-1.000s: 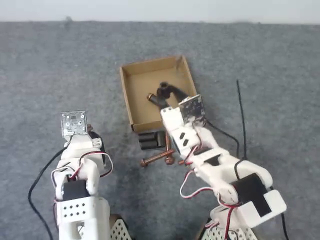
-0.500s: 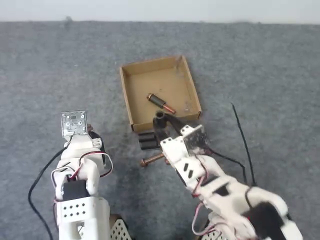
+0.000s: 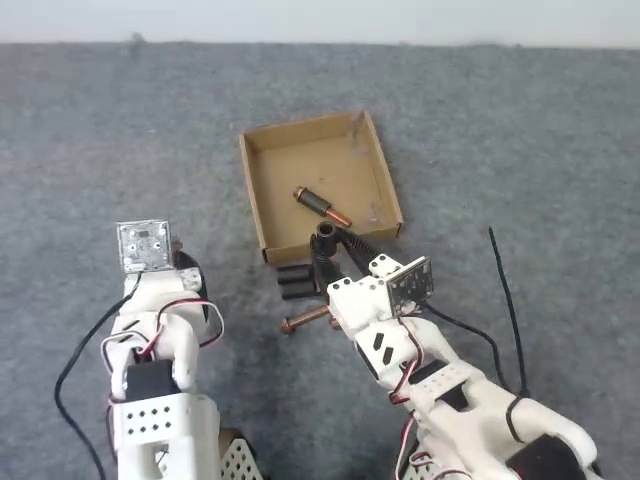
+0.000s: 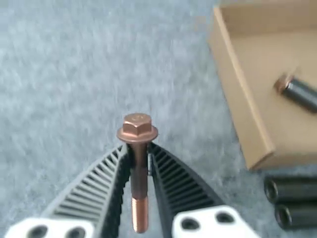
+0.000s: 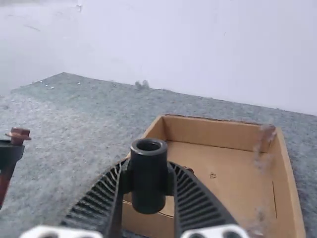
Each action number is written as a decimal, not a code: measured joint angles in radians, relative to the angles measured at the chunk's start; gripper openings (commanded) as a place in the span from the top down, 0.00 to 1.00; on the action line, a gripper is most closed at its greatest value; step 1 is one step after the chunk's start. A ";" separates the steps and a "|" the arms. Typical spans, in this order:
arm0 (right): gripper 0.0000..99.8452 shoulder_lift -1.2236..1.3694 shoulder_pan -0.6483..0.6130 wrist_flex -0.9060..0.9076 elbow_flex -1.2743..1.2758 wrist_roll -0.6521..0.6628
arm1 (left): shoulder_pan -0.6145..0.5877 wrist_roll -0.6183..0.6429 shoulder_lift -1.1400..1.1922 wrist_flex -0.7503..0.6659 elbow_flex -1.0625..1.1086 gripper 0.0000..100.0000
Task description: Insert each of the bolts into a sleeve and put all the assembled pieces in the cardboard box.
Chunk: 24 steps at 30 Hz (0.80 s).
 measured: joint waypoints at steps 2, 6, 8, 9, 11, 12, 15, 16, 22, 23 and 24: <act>0.99 0.000 0.000 0.000 0.000 0.000 | 0.000 0.000 0.000 -0.041 0.000 0.99; 0.99 0.002 0.000 0.000 0.000 0.000 | 0.000 0.000 0.000 -0.120 0.000 0.99; 0.99 0.037 0.000 0.000 0.000 0.000 | 0.000 0.000 0.000 -0.152 0.000 0.99; 0.99 0.068 0.000 -0.011 0.000 0.005 | 0.000 0.000 0.000 -0.164 0.000 0.99; 0.99 0.144 0.000 -0.075 -0.005 0.008 | 0.000 0.000 0.000 -0.184 0.000 0.99; 0.99 0.192 0.000 -0.118 -0.011 0.011 | 0.000 0.000 0.000 -0.186 0.000 0.99; 0.99 0.365 0.000 -0.272 -0.043 0.037 | 0.003 0.000 0.000 -0.190 0.000 0.99; 0.99 0.434 0.000 -0.331 -0.057 0.051 | 0.012 0.000 0.000 -0.190 0.000 0.99; 0.99 0.793 -0.015 -0.733 -0.101 0.117 | 0.081 0.000 0.000 -0.218 0.009 0.99; 0.99 0.822 -0.018 -0.764 -0.106 0.132 | 0.086 -0.002 0.000 -0.249 0.018 0.99; 0.99 0.835 -0.026 -0.781 -0.107 0.146 | 0.091 -0.003 0.000 -0.282 0.031 0.99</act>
